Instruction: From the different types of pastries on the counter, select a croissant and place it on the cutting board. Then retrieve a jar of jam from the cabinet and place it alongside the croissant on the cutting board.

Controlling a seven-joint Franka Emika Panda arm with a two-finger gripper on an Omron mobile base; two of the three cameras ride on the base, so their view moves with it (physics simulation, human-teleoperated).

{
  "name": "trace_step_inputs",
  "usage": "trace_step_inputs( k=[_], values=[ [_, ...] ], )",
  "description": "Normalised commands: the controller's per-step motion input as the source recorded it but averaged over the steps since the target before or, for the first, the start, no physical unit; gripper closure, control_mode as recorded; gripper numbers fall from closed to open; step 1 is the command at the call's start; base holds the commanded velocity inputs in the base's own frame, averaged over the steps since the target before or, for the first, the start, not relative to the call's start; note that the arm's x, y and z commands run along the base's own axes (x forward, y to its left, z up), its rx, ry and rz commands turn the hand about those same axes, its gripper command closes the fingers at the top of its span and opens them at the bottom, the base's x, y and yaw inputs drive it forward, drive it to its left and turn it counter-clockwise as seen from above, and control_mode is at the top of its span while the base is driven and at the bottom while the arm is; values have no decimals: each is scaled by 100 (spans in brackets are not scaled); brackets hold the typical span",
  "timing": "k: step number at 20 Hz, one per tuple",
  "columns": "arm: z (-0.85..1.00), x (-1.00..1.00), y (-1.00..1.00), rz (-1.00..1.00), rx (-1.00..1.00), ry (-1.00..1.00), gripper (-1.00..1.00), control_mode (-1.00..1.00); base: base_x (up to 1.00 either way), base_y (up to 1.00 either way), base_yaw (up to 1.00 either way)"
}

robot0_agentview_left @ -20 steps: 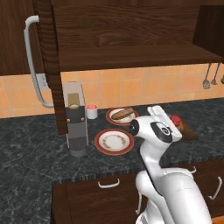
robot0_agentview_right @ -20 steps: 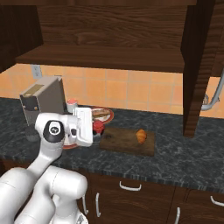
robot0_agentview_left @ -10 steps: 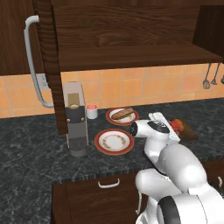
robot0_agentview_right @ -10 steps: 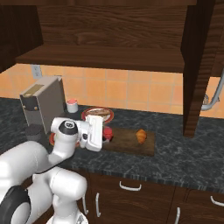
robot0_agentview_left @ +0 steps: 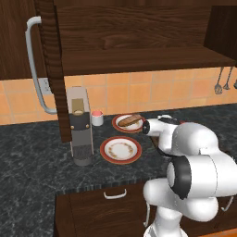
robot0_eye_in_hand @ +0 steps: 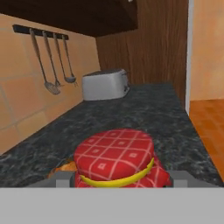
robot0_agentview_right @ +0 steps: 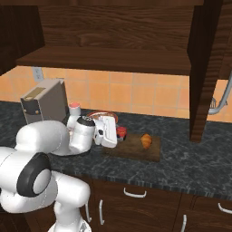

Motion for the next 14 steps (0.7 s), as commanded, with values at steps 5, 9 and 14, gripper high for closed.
trace_step_inputs(
  k=[5, 9, 14],
  values=[
    [-39, -19, -16, -6, -5, -1, 100, -100, 0, 0, 0],
    [-48, -5, -5, -4, -9, 0, 100, -100, 0, 0, 0],
    [-40, 20, 0, 0, -5, 0, 100, -100, 0, 0, 0]
  ],
)
